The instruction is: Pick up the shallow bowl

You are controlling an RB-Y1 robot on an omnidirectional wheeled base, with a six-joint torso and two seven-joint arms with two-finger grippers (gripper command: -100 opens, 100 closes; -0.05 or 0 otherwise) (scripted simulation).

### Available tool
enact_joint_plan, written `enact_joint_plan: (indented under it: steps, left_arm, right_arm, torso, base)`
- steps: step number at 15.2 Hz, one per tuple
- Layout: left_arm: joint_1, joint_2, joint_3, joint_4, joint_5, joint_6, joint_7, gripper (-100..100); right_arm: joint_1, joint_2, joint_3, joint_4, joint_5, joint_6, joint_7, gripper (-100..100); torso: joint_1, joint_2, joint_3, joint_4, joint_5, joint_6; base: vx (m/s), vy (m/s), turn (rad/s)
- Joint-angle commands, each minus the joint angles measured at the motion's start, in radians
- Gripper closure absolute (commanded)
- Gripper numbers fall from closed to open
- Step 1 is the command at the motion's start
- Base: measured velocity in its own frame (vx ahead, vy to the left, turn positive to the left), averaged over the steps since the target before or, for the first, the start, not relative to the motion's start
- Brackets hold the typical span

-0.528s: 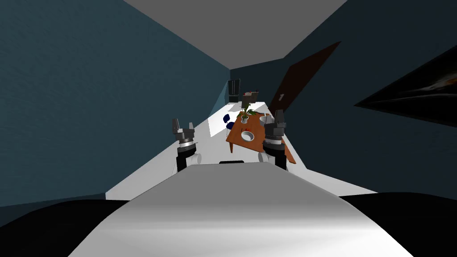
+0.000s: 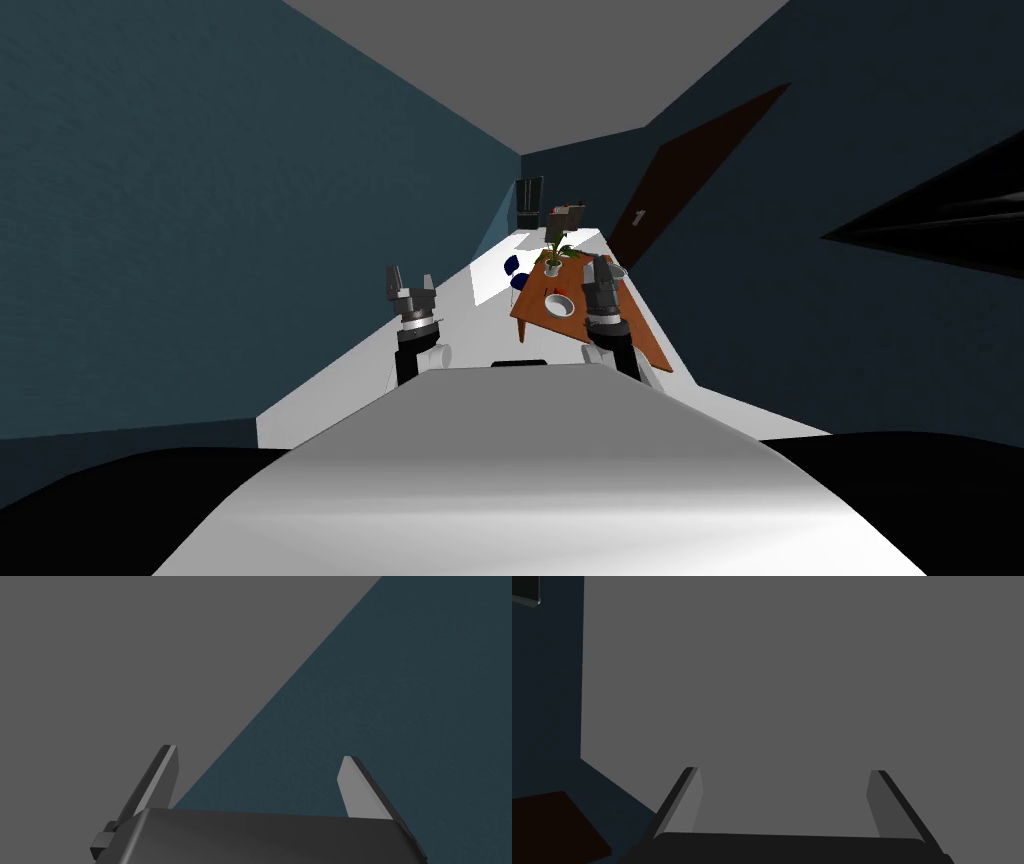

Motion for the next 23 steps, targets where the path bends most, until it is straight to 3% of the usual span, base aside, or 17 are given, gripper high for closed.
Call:
enact_joint_plan:
  steps: [1, 4, 5, 6, 8, 9, 10, 15, 18, 19, 23]
  left_arm:
    - [0.000, 0.000, 0.000, 0.000, 0.000, 0.000, 0.000, 0]
    - [0.000, 0.000, 0.000, 0.000, 0.000, 0.000, 0.000, 0]
    - [0.000, 0.000, 0.000, 0.000, 0.000, 0.000, 0.000, 0]
    - [0.000, 0.000, 0.000, 0.000, 0.000, 0.000, 0.000, 0]
    - [0.000, 0.000, 0.000, 0.000, 0.000, 0.000, 0.000, 0]
    - [0.000, 0.000, 0.000, 0.000, 0.000, 0.000, 0.000, 0]
    - [0.000, 0.000, 0.000, 0.000, 0.000, 0.000, 0.000, 0]
    - [0.000, 0.000, 0.000, 0.000, 0.000, 0.000, 0.000, 0]
    - [0.000, 0.000, 0.000, 0.000, 0.000, 0.000, 0.000, 0]
    - [0.000, 0.000, 0.000, 0.000, 0.000, 0.000, 0.000, 0]
    - [0.000, 0.000, 0.000, 0.000, 0.000, 0.000, 0.000, 0]
  right_arm:
    - [-0.003, -0.028, -0.004, 0.007, -0.001, 0.001, 0.000, -100]
    - [-0.017, -0.104, 0.005, 0.073, 0.011, -0.005, 0.020, -100]
    - [-0.017, -0.122, 0.005, 0.073, 0.011, -0.005, 0.020, -100]
    - [-0.025, -0.149, 0.011, 0.110, 0.018, -0.008, 0.031, -100]
    - [-0.025, -0.169, 0.011, 0.111, 0.018, -0.008, 0.031, -100]
    - [-0.034, -0.207, 0.016, 0.153, 0.027, -0.012, 0.044, -100]
    - [-0.034, -0.218, 0.016, 0.153, 0.027, -0.012, 0.044, -100]
    - [-0.062, -0.342, 0.038, 0.270, 0.060, -0.022, 0.087, -100]
    - [-0.062, -0.361, 0.038, 0.296, 0.060, -0.022, 0.087, -100]
    - [-0.072, -0.407, 0.047, 0.326, 0.073, -0.025, 0.103, -100]
    - [-0.082, -0.453, 0.056, 0.401, 0.088, -0.028, 0.119, -100]
  torso:
    - [0.000, 0.000, 0.000, 0.000, 0.000, 0.000]
    - [0.000, 0.000, 0.000, 0.000, 0.000, 0.000]
    - [0.000, 0.000, 0.000, 0.000, 0.000, 0.000]
    - [0.000, 0.000, 0.000, 0.000, 0.000, 0.000]
    - [0.001, 0.000, 0.000, 0.000, 0.000, 0.000]
    - [0.000, 0.000, 0.000, 0.000, 0.000, 0.000]
    - [0.000, 0.000, 0.000, 0.000, 0.000, 0.000]
    - [0.001, 0.000, 0.000, 0.000, 0.000, 0.000]
    - [0.001, 0.000, 0.000, 0.000, 0.000, 0.000]
    - [0.000, 0.000, 0.000, 0.000, 0.000, 0.000]
    - [0.000, 0.000, 0.000, 0.000, 0.000, 0.000]
  base:
    - [0.001, 0.026, 0.010]
    - [-0.005, 0.042, 0.079]
    - [-0.001, 0.051, 0.090]
    - [-0.010, 0.061, 0.115]
    - [-0.009, 0.047, 0.062]
    - [-0.010, 0.043, 0.097]
    - [-0.010, 0.044, 0.111]
    - [-0.005, 0.064, 0.124]
    - [0.002, 0.044, 0.053]
    - [0.000, 0.025, 0.107]
    - [0.000, 0.044, 0.121]
